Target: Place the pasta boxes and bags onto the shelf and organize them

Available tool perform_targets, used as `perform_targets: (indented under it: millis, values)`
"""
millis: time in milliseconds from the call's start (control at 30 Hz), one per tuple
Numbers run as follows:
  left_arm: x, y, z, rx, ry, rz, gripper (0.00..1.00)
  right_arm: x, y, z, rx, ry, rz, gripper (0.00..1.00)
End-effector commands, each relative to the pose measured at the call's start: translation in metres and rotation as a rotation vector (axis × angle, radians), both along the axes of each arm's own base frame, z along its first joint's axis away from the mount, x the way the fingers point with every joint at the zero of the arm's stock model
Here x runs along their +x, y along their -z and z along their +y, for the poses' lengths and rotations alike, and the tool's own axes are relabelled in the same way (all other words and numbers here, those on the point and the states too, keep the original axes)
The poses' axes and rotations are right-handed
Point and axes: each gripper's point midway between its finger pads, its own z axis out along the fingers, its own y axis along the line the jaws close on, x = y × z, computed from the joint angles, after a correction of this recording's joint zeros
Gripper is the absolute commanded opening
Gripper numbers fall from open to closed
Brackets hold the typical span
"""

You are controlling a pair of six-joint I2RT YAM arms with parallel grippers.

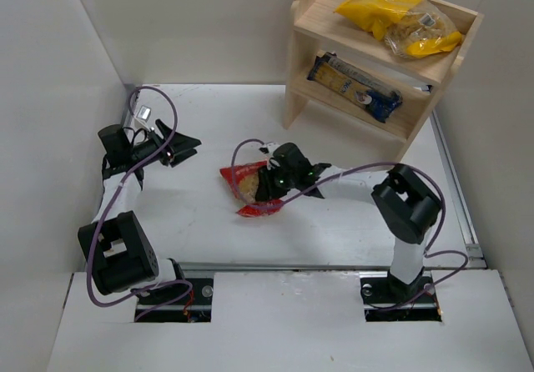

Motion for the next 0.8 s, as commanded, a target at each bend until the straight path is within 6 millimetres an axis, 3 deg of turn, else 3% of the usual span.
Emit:
perform_targets:
  millis: [0, 100, 333, 600, 767]
  values:
    - [-0.002, -0.011, 0.002, 0.026, 0.016, -0.084, 0.64, 0.004, -0.098, 0.016, 0.434, -0.039, 0.046, 0.0]
    - [-0.001, -0.01, 0.004, 0.027, 0.009, -0.084, 0.64, 0.007, -0.147, 0.016, 0.666, -0.042, 0.085, 0.0]
    - [0.0, -0.009, 0.01, 0.026, -0.008, -0.079, 0.64, 0.004, -0.22, 0.006, 0.937, -0.045, 0.06, 0.0]
    - [0.001, -0.008, 0.01, 0.025, -0.009, -0.075, 0.64, 0.002, -0.317, -0.011, 0.879, -0.058, -0.209, 0.0]
    - [0.001, -0.007, 0.011, 0.025, -0.011, -0.072, 0.64, 0.011, -0.402, -0.036, 0.747, -0.006, -0.475, 0.0]
